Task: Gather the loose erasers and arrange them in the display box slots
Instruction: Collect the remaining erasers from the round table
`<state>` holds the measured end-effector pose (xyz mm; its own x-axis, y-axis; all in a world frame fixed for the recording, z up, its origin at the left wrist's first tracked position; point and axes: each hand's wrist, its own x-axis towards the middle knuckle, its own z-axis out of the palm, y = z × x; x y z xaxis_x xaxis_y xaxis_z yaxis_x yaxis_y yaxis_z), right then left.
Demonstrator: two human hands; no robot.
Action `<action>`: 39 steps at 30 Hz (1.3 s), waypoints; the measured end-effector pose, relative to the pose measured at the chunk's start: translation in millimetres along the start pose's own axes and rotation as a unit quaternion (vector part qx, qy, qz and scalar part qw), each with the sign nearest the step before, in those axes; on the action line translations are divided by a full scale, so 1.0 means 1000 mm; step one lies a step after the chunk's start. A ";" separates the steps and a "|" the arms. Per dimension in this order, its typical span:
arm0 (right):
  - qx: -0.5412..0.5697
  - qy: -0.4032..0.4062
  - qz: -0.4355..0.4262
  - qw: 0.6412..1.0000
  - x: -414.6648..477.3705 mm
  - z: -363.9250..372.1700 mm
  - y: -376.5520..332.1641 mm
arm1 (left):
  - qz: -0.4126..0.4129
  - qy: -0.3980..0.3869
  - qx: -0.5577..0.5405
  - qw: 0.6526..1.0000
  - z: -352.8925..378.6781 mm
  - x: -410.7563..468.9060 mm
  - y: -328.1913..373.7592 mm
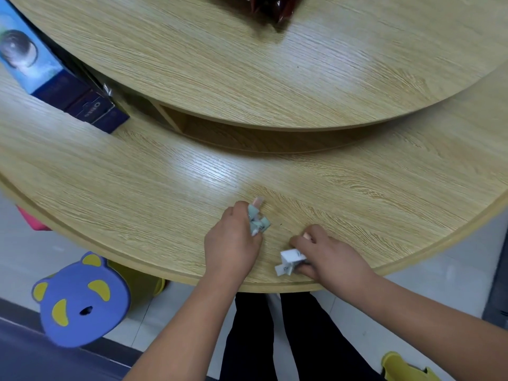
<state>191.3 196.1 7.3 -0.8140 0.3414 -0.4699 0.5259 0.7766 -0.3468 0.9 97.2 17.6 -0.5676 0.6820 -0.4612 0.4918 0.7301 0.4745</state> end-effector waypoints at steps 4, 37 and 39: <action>-0.001 0.000 -0.014 1.000 0.001 -0.001 0.003 | 0.001 0.002 0.005 1.000 0.002 0.000 -0.001; -0.192 -0.051 -0.105 0.974 0.023 -0.055 0.038 | -0.001 0.005 0.007 1.000 0.009 -0.008 0.007; -0.192 -0.033 -0.112 0.974 0.020 -0.051 0.039 | -0.005 0.007 0.007 1.000 0.008 -0.008 0.007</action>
<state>183.4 260.5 25.8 -0.8739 0.1156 -0.4721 0.1951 0.9731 -0.1228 14.7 97.0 18.7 -0.5811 0.6742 -0.4558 0.4947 0.7373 0.4601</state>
